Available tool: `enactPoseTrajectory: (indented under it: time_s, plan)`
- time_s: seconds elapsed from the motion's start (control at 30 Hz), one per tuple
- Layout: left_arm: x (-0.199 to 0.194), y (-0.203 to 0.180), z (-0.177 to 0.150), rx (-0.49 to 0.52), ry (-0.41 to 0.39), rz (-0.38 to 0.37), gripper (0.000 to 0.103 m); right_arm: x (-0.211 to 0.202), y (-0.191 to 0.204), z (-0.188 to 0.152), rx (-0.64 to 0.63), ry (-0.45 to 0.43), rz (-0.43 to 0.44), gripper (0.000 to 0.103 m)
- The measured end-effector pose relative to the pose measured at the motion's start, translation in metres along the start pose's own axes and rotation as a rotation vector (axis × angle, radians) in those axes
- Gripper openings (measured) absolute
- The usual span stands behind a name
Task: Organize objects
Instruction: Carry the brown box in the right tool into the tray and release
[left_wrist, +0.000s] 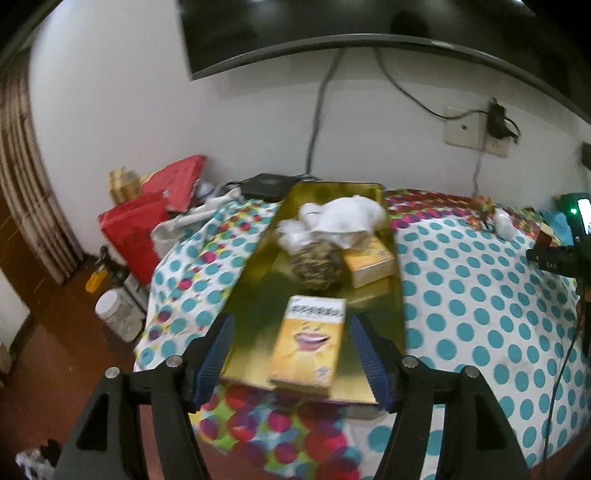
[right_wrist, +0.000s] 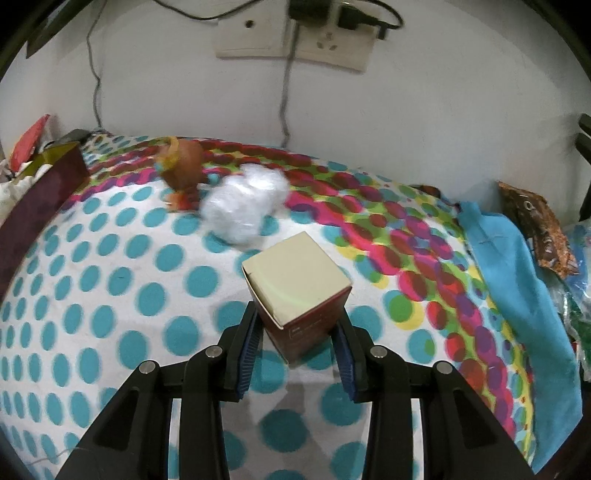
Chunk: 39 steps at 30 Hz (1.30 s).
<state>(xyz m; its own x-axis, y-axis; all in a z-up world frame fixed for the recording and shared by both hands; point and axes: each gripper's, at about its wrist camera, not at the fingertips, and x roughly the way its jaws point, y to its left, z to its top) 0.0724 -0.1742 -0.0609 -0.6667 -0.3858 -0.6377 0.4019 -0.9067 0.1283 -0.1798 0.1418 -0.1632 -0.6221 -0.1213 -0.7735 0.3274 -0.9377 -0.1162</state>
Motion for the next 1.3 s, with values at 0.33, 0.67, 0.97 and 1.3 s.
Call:
enactPoseTrajectory:
  time_s: [0.33, 0.67, 0.97, 1.3]
  plan:
    - [-0.002, 0.040, -0.017, -0.098, 0.015, 0.008, 0.068, -0.068, 0.123, 0.046, -0.107, -0.131, 0.305, 0.036]
    - [-0.008, 0.059, -0.030, -0.113, -0.031, 0.014, 0.068, -0.112, 0.260, 0.049, -0.282, -0.142, 0.542, 0.036]
    - [0.000, 0.072, -0.037, -0.156, -0.026, -0.003, 0.068, -0.093, 0.287, 0.037, -0.347, -0.055, 0.486, 0.037]
    - [-0.003, 0.074, -0.037, -0.169, -0.034, -0.012, 0.068, -0.103, 0.283, 0.033, -0.329, -0.104, 0.458, 0.065]
